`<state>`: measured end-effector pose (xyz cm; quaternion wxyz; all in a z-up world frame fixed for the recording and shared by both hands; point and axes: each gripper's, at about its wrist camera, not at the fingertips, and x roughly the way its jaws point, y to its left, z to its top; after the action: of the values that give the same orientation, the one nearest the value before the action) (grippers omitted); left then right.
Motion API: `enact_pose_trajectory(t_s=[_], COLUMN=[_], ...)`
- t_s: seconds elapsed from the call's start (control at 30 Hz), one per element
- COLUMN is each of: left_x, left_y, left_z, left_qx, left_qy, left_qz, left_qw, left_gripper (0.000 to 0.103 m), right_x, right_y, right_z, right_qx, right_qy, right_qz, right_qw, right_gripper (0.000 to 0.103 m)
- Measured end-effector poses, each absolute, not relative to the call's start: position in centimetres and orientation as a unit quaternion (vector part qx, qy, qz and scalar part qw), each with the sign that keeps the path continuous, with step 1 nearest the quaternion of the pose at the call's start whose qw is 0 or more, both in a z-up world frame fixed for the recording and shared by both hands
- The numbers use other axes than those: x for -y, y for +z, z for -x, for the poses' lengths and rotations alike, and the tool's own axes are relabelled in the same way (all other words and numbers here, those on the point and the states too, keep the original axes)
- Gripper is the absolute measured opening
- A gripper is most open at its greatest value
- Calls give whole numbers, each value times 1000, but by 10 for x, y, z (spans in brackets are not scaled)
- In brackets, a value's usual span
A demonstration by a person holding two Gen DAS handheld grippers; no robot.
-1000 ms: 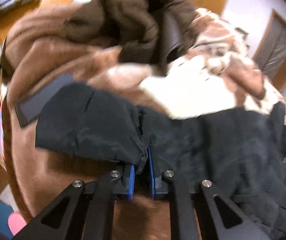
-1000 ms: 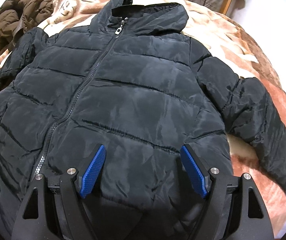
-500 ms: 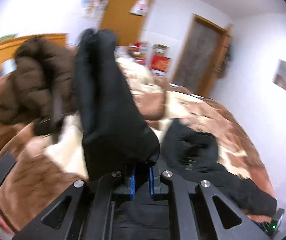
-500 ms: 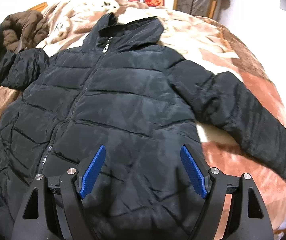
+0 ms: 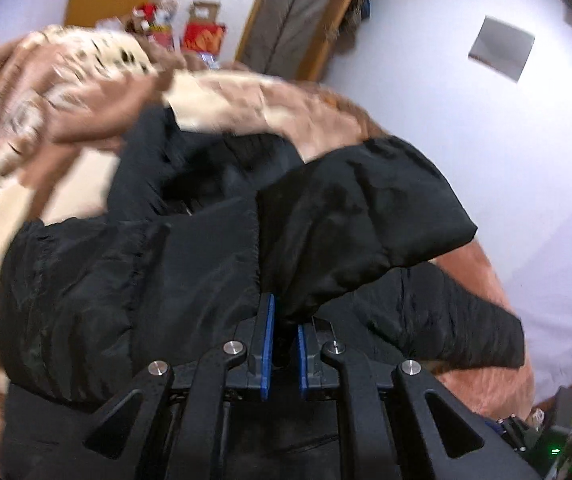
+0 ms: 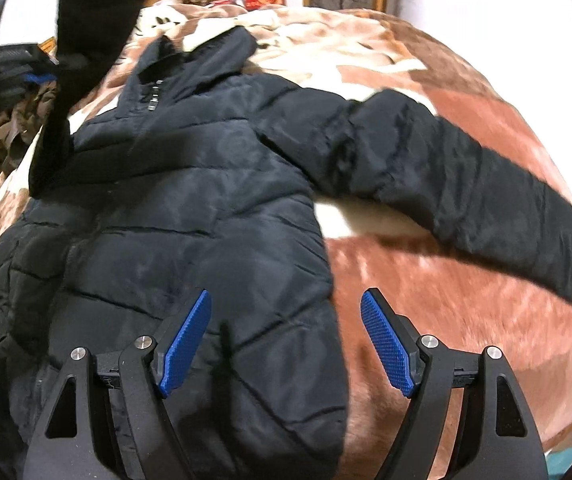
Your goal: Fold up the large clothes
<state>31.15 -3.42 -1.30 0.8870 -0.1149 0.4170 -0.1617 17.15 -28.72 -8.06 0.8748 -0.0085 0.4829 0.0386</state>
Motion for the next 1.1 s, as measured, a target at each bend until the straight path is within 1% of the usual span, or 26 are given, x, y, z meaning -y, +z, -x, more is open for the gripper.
enact_pose_trajectory(t_s=[0.1, 0.13, 0.17, 0.23, 0.27, 0.3, 0.33, 0.37, 0.43, 0.57, 0.7, 0.8, 0.87, 0.9, 0.93, 1.0, 1.03, 1.1], left_x=[55, 60, 71, 79, 86, 86, 86, 86, 85, 75, 48, 6, -32, -50, -68, -95, -110, -131], left_y=[-49, -60, -64, -82, -86, -90, -91, -88, -81, -53, -21, -18, -26, -31, -36, -49, -56, -69], left_z=[-332, -335, -333, -337, -333, -336, -336, -332, -329, -308, -294, -301, -315, -322, -329, -343, -352, -364], left_qx=[-448, -458, -465, -481, -486, -490, -488, -487, -485, -466, -425, -406, -416, -419, -423, -434, -439, -446], left_qy=[-163, -165, -165, -168, -174, -181, -188, -192, -198, -227, -232, -171, -111, -84, -57, -18, 0, 19], left_qz=[108, 110, 110, 114, 122, 132, 140, 143, 149, 153, 131, 108, 103, 100, 97, 91, 95, 109], left_qw=[872, 867, 863, 853, 848, 843, 841, 840, 839, 842, 865, 891, 897, 898, 899, 896, 893, 888], left_gripper=[11, 12, 17, 36, 56, 65, 68, 74, 75, 82, 82, 82, 82, 80, 77, 63, 61, 52], right_x=[295, 297, 297, 298, 298, 297, 296, 295, 294, 286, 275, 263, 252, 246, 240, 227, 221, 212], right_y=[-88, -90, -91, -93, -93, -92, -92, -91, -87, -74, -61, -56, -55, -56, -57, -60, -61, -66], right_z=[-174, -175, -176, -178, -179, -181, -182, -184, -186, -193, -205, -220, -236, -244, -255, -279, -291, -312], right_qx=[-488, -489, -490, -489, -488, -487, -486, -484, -479, -465, -449, -441, -439, -440, -441, -441, -440, -439], right_qy=[33, 33, 32, 34, 35, 36, 37, 38, 40, 44, 54, 65, 74, 78, 83, 91, 96, 101], right_qz=[2, -1, -2, -3, -4, -3, -3, -3, -5, -5, -7, -12, -6, -4, -3, 3, 6, 10], right_qw=[872, 872, 871, 872, 872, 873, 873, 874, 877, 884, 892, 895, 896, 895, 894, 893, 893, 893], right_gripper=[77, 77, 77, 77, 77, 77, 77, 77, 77, 77, 77, 77, 64, 55, 52, 44, 44, 44])
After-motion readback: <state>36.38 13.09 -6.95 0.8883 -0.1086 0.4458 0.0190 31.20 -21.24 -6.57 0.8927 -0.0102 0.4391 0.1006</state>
